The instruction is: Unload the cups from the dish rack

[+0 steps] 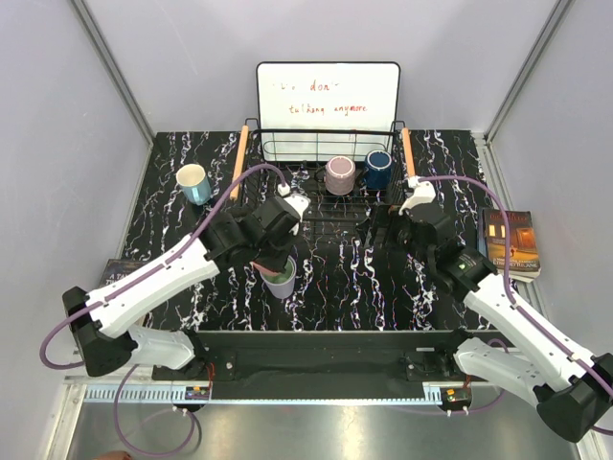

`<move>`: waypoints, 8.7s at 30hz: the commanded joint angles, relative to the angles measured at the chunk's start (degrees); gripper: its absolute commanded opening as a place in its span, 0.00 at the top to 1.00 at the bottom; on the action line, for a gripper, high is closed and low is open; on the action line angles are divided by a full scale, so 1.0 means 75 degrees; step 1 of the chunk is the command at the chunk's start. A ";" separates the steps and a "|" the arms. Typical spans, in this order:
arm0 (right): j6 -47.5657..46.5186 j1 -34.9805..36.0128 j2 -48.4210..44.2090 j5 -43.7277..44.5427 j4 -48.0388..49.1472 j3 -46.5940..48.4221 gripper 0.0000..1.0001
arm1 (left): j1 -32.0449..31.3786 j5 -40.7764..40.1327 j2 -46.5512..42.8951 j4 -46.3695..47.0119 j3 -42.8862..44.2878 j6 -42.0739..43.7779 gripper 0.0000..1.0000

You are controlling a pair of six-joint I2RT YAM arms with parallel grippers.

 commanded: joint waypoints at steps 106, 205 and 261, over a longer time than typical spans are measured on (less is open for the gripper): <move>-0.1503 -0.1342 0.9407 0.1432 -0.1955 0.8745 0.00 | -0.0028 -0.1504 -0.2818 0.3852 -0.2492 -0.0544 0.01; -0.1492 -0.0955 1.0920 -0.0163 -0.4170 1.1078 1.00 | -0.0028 -0.1246 -0.2607 0.4227 -0.2938 -0.0650 0.01; 0.3299 -0.2677 0.4861 -0.6454 0.7226 0.2349 1.00 | 0.2080 0.0239 -0.2302 0.9472 -0.4050 -0.1996 0.01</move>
